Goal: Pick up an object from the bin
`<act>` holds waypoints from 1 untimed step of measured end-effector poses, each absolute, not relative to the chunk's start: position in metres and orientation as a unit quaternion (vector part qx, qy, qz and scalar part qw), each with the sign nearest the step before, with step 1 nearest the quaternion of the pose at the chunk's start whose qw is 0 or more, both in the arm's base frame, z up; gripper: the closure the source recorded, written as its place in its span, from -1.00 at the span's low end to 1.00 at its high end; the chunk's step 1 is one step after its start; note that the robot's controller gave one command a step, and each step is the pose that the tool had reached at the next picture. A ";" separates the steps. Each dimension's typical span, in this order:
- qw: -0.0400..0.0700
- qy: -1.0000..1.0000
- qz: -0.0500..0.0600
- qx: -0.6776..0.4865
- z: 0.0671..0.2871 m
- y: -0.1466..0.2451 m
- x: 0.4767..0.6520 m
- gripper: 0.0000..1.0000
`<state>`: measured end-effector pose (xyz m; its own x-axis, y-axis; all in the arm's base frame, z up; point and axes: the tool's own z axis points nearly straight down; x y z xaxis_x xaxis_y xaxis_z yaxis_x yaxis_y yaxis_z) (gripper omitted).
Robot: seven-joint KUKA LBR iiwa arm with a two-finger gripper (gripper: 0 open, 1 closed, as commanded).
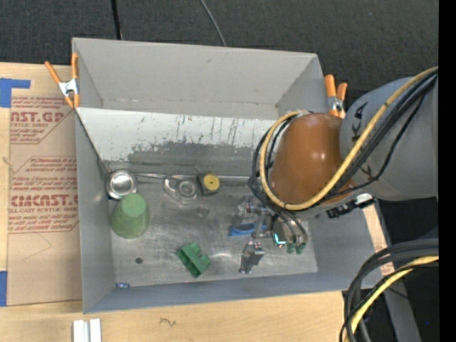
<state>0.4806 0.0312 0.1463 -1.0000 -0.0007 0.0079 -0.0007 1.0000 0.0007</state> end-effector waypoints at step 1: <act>0.002 -1.000 0.001 0.008 0.078 -0.024 0.519 -1.00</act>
Offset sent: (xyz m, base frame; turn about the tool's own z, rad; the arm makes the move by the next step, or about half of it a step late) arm 0.0394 -0.0520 -0.0638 -0.0194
